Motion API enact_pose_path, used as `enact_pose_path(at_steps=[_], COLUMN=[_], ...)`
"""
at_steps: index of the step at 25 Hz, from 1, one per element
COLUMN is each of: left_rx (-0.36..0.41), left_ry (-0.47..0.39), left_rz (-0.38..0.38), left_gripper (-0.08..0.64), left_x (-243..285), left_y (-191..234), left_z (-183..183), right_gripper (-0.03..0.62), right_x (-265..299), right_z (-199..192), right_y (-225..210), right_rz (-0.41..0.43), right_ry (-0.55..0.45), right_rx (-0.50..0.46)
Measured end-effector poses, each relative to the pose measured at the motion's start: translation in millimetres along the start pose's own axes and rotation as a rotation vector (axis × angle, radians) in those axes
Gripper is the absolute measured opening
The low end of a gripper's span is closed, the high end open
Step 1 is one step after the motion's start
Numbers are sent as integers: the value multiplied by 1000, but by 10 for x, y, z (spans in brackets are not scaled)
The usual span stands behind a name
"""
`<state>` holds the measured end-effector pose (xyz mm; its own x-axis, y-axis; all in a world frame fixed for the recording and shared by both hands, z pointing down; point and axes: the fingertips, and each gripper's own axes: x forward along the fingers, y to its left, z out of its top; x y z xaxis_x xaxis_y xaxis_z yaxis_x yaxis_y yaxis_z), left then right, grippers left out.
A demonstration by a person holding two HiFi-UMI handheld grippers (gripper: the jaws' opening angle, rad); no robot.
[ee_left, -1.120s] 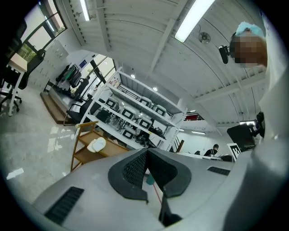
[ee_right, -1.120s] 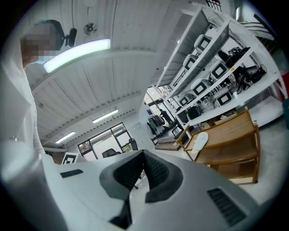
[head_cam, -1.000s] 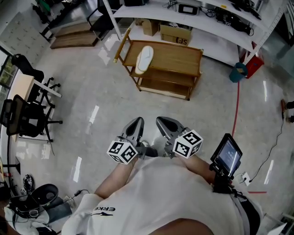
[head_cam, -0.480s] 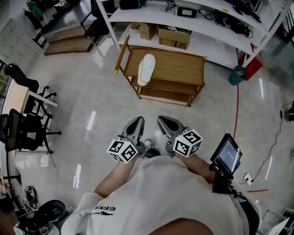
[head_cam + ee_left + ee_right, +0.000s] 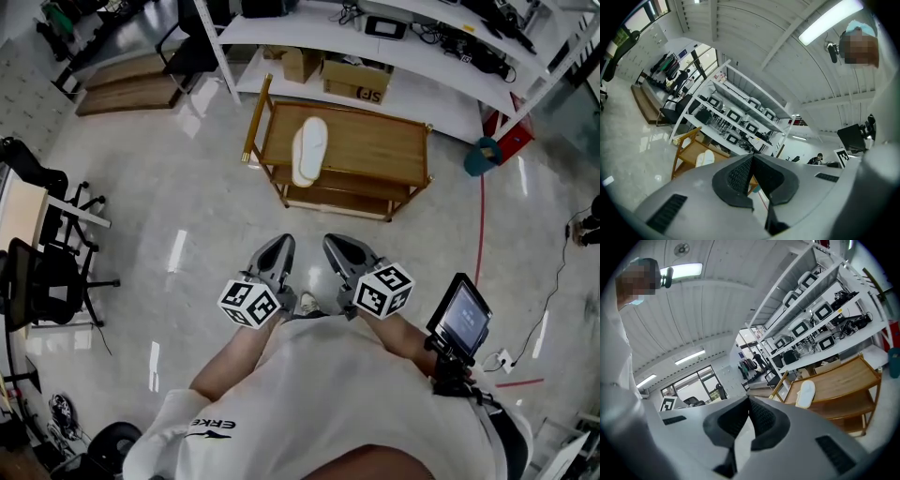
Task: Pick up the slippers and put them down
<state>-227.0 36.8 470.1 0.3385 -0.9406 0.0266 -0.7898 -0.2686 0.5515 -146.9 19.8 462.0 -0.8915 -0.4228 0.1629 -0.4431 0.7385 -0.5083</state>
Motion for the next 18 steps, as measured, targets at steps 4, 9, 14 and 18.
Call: enact_pose_path(at_steps=[4,9,14,18], left_rx=[-13,-14,-10,-5], left_ry=[2,16,31,46], left_rz=[-4,6,28,48], left_gripper=[3,3,3,3], left_x=[24,125,261,406], left_y=[193,379,550,694], left_z=[40,91,111,129], right_gripper=[6,5,5,5], right_x=[145,313,480,622], right_z=[-53,-21,12,89], right_y=[-42,-171,-323,-516], right_rz=[-34,-68,-79,-83], right_ry=[16,20,18,13], right_rx=[3,18,34,69])
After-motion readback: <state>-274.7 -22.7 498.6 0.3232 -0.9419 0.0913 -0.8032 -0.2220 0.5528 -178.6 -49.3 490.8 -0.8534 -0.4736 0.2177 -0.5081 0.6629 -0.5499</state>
